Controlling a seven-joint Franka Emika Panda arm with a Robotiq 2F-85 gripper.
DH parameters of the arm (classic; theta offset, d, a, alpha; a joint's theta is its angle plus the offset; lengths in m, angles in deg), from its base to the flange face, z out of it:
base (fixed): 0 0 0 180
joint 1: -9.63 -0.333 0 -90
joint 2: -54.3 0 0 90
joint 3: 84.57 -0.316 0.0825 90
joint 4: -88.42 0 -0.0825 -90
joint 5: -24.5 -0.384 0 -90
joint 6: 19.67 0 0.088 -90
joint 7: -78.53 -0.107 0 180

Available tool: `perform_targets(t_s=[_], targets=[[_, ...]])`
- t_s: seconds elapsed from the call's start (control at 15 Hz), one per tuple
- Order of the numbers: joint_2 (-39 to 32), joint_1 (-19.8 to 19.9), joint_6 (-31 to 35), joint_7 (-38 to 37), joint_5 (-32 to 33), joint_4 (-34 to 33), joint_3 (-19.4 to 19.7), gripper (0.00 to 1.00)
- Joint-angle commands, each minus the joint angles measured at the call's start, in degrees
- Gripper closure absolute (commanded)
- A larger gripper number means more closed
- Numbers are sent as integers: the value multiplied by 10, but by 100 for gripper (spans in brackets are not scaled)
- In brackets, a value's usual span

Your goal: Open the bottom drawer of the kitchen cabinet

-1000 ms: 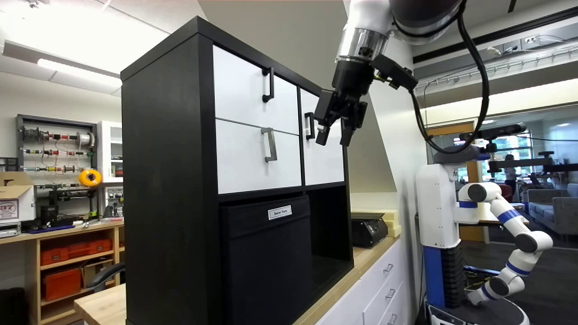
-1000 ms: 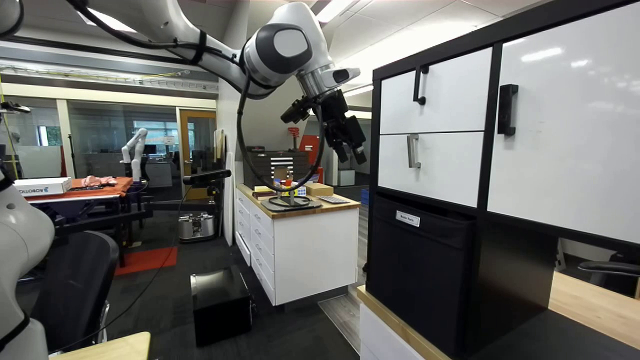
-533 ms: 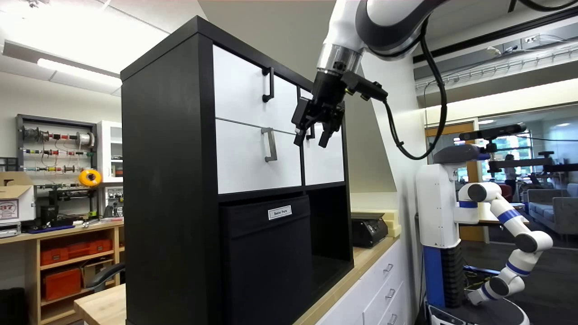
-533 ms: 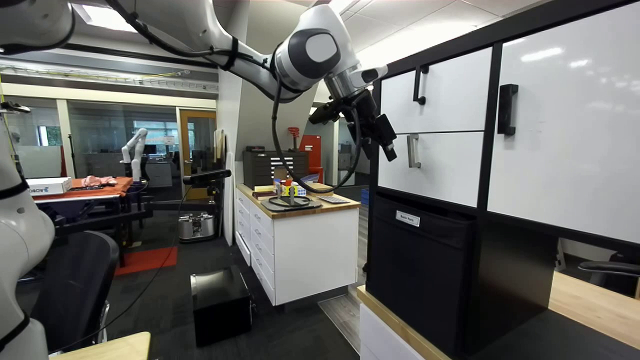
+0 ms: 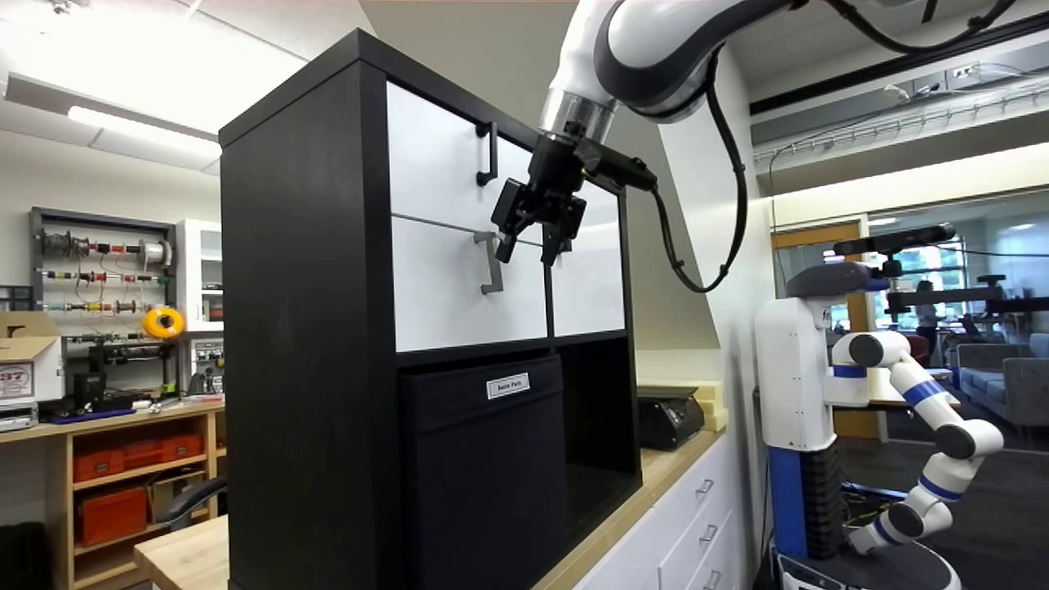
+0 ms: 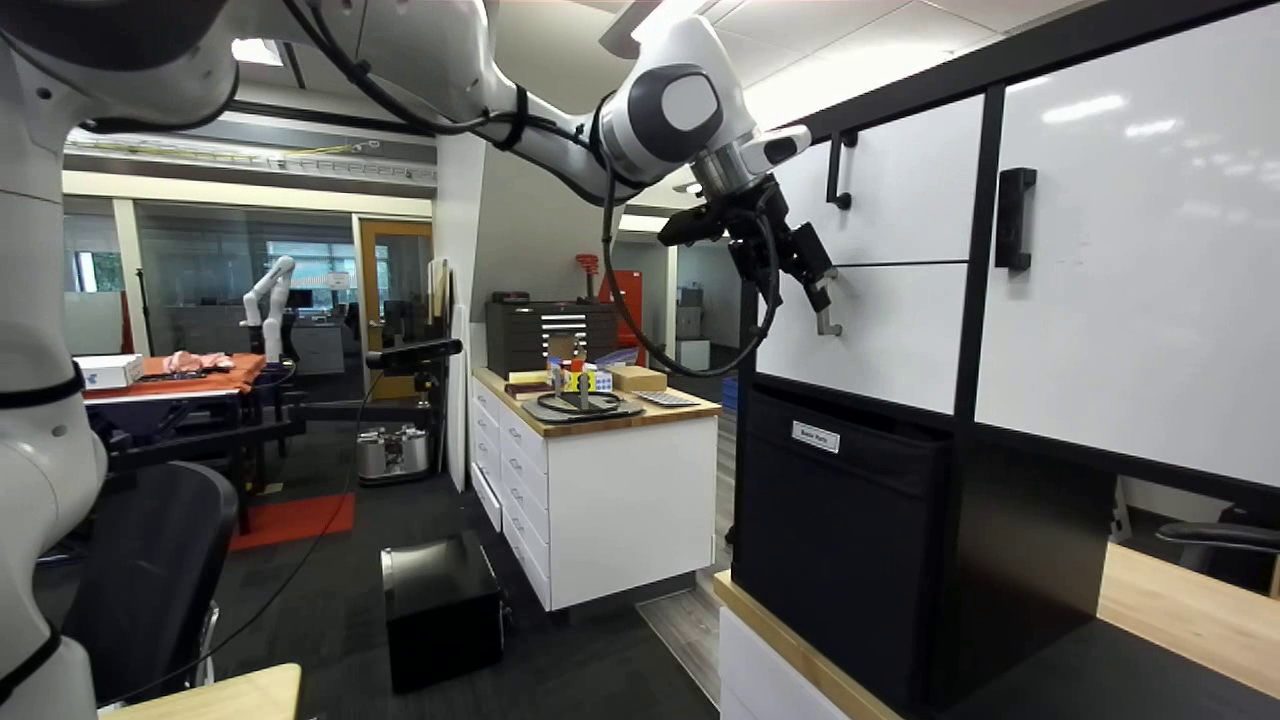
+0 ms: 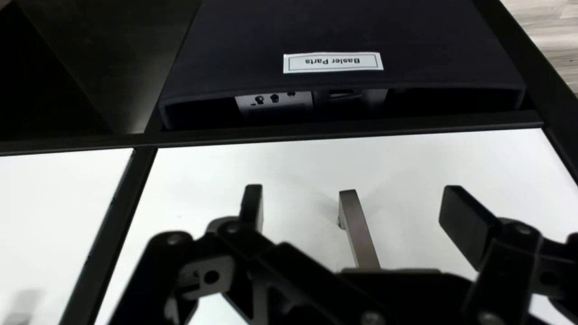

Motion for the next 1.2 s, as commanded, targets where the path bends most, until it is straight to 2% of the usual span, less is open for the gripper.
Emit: perform_targets(t_s=[0.0,0.07,0.13,0.2,0.87,1.0,1.13], targets=[[-43,-16,-5,20,0,-62,11,0],[-50,-17,-3,24,0,-71,12,0],[-59,-17,1,31,-1,-81,13,25],[-65,-17,3,35,-1,-90,14,26],[-94,-14,24,86,-24,-122,21,92],[-89,-16,24,87,-32,-116,19,97],[-82,-16,23,90,-36,-108,19,94]])
